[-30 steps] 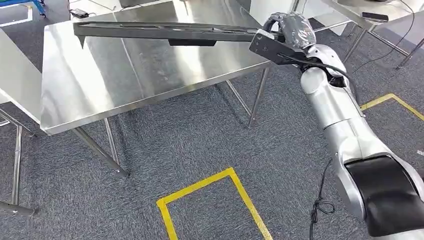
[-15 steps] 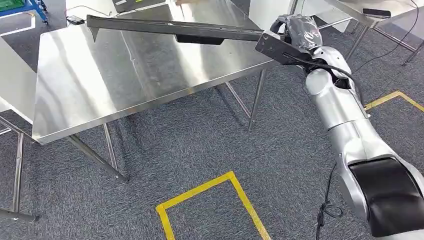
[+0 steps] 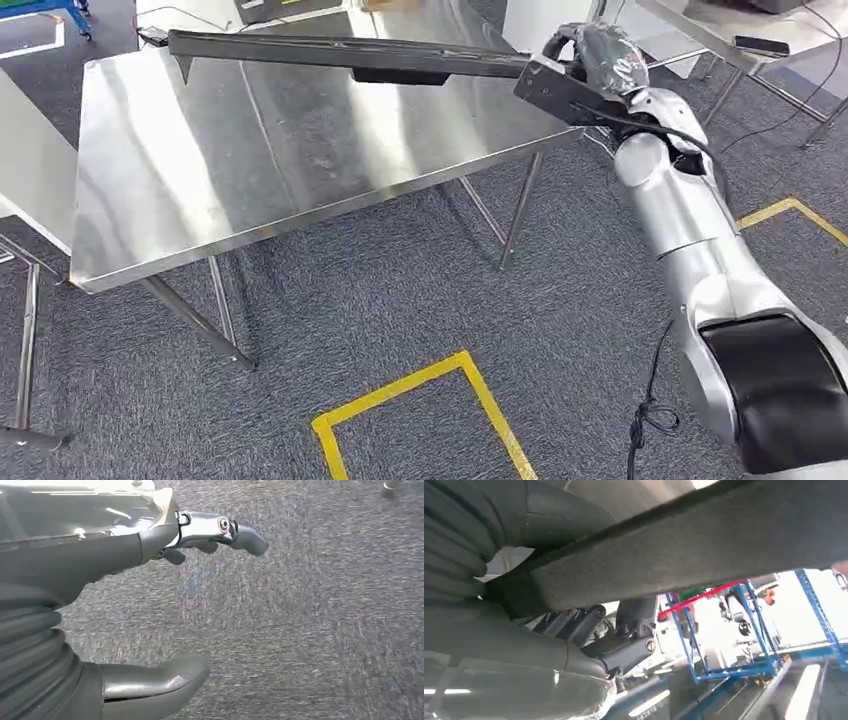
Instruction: Take the parts from the cabinet and place them on the table.
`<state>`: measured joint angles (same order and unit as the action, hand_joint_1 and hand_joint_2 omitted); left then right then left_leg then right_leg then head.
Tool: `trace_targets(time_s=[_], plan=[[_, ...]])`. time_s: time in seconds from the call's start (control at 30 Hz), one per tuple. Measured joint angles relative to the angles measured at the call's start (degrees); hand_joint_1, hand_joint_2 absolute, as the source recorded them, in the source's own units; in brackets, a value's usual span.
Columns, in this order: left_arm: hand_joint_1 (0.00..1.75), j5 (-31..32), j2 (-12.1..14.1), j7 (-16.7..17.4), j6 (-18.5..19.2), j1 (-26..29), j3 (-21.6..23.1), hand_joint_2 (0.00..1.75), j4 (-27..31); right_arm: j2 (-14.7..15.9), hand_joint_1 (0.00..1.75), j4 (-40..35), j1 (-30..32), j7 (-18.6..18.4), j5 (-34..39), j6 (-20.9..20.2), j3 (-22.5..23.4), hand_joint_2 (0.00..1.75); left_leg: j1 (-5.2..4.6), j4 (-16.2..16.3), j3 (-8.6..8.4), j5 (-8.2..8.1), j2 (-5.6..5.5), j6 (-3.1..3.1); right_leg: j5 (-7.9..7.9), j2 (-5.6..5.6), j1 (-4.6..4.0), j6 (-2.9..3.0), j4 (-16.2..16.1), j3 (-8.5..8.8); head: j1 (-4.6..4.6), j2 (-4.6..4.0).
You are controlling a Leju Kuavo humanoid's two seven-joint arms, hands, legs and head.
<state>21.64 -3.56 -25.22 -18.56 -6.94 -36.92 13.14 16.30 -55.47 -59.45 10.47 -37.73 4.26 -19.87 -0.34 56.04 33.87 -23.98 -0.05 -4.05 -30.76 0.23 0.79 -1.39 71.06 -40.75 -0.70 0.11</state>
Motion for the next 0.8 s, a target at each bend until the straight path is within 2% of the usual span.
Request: trace_targets(time_s=[0.03,0.07,0.1,0.17,0.2,0.23,0.27,0.33,0.37,0.4,0.43,0.47,0.5,0.53,0.57,0.6,0.63,0.7,0.73,0.8], plan=[[0.0,0.0,0.0,0.0,0.0,0.1,0.0,1.75,0.0,0.0,1.75,0.1,0.2,0.0,0.0,-0.1,0.0,1.75,0.0,0.1,-0.21,-0.3,-0.11,0.04,-0.54,0.0,0.04,-0.28,3.6,-2.44,-0.02,0.0],[0.0,0.0,0.0,0.0,0.0,0.1,0.0,1.75,0.0,0.1,1.75,0.2,0.2,-0.2,-0.1,-0.1,0.0,1.75,0.0,0.1,-0.5,-0.6,-0.17,0.1,0.04,-0.01,0.11,-0.75,4.2,-3.51,-0.02,0.0],[0.0,0.0,-0.1,0.0,0.0,0.1,0.0,1.75,0.0,0.2,1.75,0.2,0.2,-0.2,-0.2,-0.2,0.0,1.75,0.02,0.2,-0.88,-0.99,-0.3,0.26,1.79,-0.03,0.3,-1.45,1.8,-2.94,0.0,0.0],[0.0,0.0,-0.2,0.0,0.0,0.1,0.0,1.75,0.0,0.2,1.75,0.3,-0.1,-0.2,-0.2,-0.2,0.0,1.75,0.2,1.0,-1.66,-2.21,-0.44,0.87,7.4,-0.21,0.77,-3.05,-8.7,1.32,-0.02,0.0],[0.0,0.0,-0.1,0.0,0.0,0.1,0.0,1.75,0.0,0.2,1.75,0.3,-0.2,-0.2,-0.2,-0.2,0.0,1.75,0.04,1.6,-1.57,-3.0,-0.45,1.33,8.81,-0.55,1.04,-3.33,-13.0,2.84,-0.07,0.0],[0.0,0.0,0.1,0.0,0.0,0.0,-0.1,1.75,0.0,0.2,1.75,0.5,-0.5,-0.2,-0.2,-0.2,-0.1,1.75,-0.3,2.2,-1.22,-3.54,-0.51,1.72,8.25,-0.28,0.46,-2.65,-12.5,3.66,-0.05,0.0],[0.0,0.0,0.1,0.0,0.0,0.1,-0.2,1.75,0.0,0.3,1.75,0.5,-0.4,-0.3,-0.2,-0.2,-0.1,1.75,-0.34,2.2,-1.2,-3.67,-0.51,1.87,8.01,-0.1,0.64,-1.69,-12.6,3.41,0.0,0.0],[0.0,0.0,0.0,0.0,0.0,0.1,-0.3,1.75,-0.1,0.3,1.75,0.6,-0.3,-0.7,-0.4,-0.1,-0.1,1.75,-0.2,2.1,-1.34,-3.87,-0.45,2.06,7.64,0.06,0.43,-0.94,-12.5,3.31,0.11,0.0],[0.0,0.0,0.2,0.0,0.0,0.1,-0.3,1.75,-0.1,0.4,1.75,0.6,-0.3,-0.7,-0.5,-0.1,-0.1,1.75,-0.11,2.2,-1.42,-4.47,-0.42,2.3,7.42,0.12,1.08,-0.58,-12.6,3.67,0.11,0.0],[0.0,-0.1,0.1,-0.1,0.0,0.1,-0.3,1.75,-0.1,0.4,1.75,0.6,-0.4,-0.7,-0.5,-0.1,-0.1,1.75,0.03,3.1,-1.01,-4.89,-0.35,2.78,7.16,0.2,0.99,-0.21,-12.6,4.12,0.17,0.0],[0.0,-0.1,0.1,-0.1,0.0,0.0,-0.3,1.75,-0.1,0.4,1.75,0.6,-0.5,-0.7,-0.4,-0.1,0.0,1.75,0.15,5.9,0.29,-5.99,-0.23,3.31,6.81,0.11,1.07,0.32,-12.6,4.59,0.39,0.0],[0.0,-0.1,0.1,-0.1,0.0,0.0,-0.3,1.75,-0.1,0.4,1.75,0.6,-0.6,-0.7,-0.5,-0.1,0.0,1.75,0.37,9.6,2.26,-7.37,-0.18,3.67,6.61,0.09,1.05,0.6,-12.6,4.83,0.35,0.0],[0.0,-0.1,0.2,-0.1,0.0,0.1,-0.4,1.75,-0.1,0.4,1.75,0.6,-0.6,-0.7,-0.5,-0.1,-0.1,1.75,0.63,15.3,5.82,-9.27,-0.14,4.03,6.34,0.1,0.97,0.89,-12.6,5.1,0.39,0.0],[0.0,-0.2,0.0,-0.1,0.0,0.2,-0.5,1.75,-0.1,0.4,1.75,0.7,-0.5,-0.7,-0.5,-0.1,-0.2,1.75,0.79,19.1,8.64,-9.86,-0.14,4.2,6.05,0.17,0.89,0.95,-12.6,5.29,0.37,0.0],[0.0,-0.2,0.0,-0.1,0.0,0.2,-0.7,1.75,-0.1,0.4,1.75,0.8,-0.5,-0.7,-0.5,-0.1,-0.2,1.75,0.9,20.4,10.18,-9.44,-0.14,4.17,5.83,0.28,0.87,0.97,-12.6,5.5,0.37,0.0],[0.0,-0.2,0.0,-0.1,0.0,0.2,-0.7,1.75,-0.1,0.4,1.75,0.8,-0.4,-0.7,-0.5,-0.1,-0.2,1.75,0.92,19.2,10.58,-7.5,-0.13,3.98,5.51,0.39,0.85,0.83,-12.6,5.94,0.39,0.0],[0.0,-0.2,0.0,-0.2,0.0,0.2,-0.8,1.75,-0.1,0.4,1.75,0.8,-0.4,-0.7,-0.6,-0.1,-0.2,1.75,0.91,15.4,9.44,-4.23,-0.13,3.62,5.08,0.44,0.81,0.72,-12.6,6.57,0.37,0.0],[0.0,-0.2,0.1,-0.2,0.0,0.2,-0.8,1.75,-0.1,0.4,1.75,0.8,-0.5,-0.7,-0.6,-0.1,-0.2,1.75,0.61,4.6,4.97,2.18,-0.16,2.36,4.2,0.45,0.69,0.45,-12.8,7.99,0.37,0.0],[0.0,-0.2,0.3,-0.2,0.0,0.1,-0.9,1.75,-0.1,0.5,1.75,0.9,-0.7,-0.7,-0.6,-0.1,-0.1,1.75,0.33,3.6,3.99,0.98,-0.04,1.87,3.9,0.44,0.53,0.18,-13.0,8.25,0.22,0.0],[0.0,-0.2,0.2,-0.3,0.0,0.1,-0.9,1.75,-0.1,0.7,1.75,0.9,-1.0,-0.7,-0.6,0.0,0.0,1.75,-0.21,2.4,3.41,0.18,0.01,1.14,3.79,0.5,0.52,-0.46,-13.7,8.32,0.31,0.0]])
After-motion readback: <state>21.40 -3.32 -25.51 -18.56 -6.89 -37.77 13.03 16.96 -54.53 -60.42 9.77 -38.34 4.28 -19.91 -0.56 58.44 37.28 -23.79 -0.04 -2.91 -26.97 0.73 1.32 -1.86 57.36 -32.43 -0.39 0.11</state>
